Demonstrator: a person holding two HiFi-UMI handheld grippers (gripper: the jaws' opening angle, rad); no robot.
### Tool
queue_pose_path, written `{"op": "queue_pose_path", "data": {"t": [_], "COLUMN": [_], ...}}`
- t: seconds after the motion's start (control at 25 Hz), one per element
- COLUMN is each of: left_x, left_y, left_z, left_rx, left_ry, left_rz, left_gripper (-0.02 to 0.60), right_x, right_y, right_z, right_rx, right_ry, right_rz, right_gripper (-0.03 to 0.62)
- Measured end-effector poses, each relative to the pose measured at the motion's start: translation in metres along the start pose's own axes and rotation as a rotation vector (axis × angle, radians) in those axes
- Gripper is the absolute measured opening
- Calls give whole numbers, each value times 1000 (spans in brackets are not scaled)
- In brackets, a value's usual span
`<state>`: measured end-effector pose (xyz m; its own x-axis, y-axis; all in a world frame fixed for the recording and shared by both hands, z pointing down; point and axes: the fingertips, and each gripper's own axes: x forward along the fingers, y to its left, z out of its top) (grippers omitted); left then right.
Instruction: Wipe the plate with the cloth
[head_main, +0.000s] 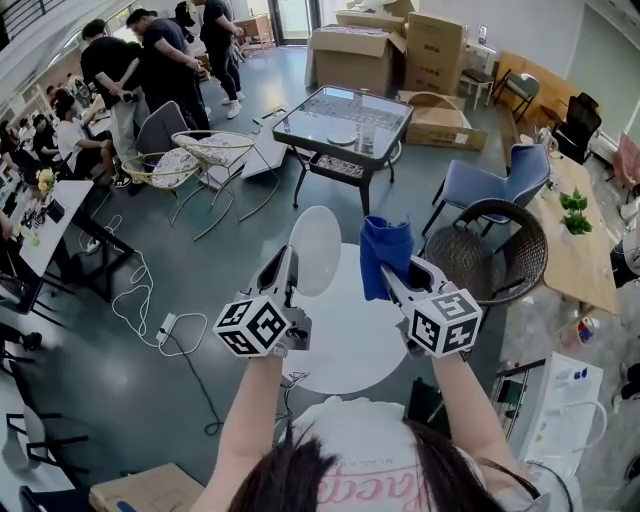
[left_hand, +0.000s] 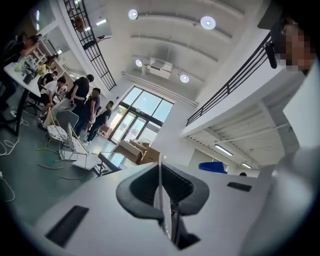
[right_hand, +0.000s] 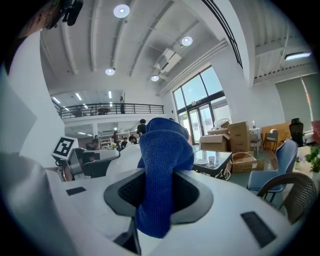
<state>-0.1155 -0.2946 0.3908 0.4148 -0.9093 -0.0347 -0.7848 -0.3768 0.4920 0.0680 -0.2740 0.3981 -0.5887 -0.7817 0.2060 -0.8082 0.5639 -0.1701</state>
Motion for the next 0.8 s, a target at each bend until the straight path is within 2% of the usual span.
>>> {"op": "queue_pose_path", "data": {"t": [0.8], "left_x": [-5], "left_y": [-4], "left_z": [5], "left_rx": [-36], "left_ry": [-19], "left_rz": [-25], "left_gripper": [21], "right_x": [-1], "right_y": [4], "right_z": [-3], "right_rx": [-19], "right_ry": [18], "right_rz": [-21], "right_gripper": [132]}}
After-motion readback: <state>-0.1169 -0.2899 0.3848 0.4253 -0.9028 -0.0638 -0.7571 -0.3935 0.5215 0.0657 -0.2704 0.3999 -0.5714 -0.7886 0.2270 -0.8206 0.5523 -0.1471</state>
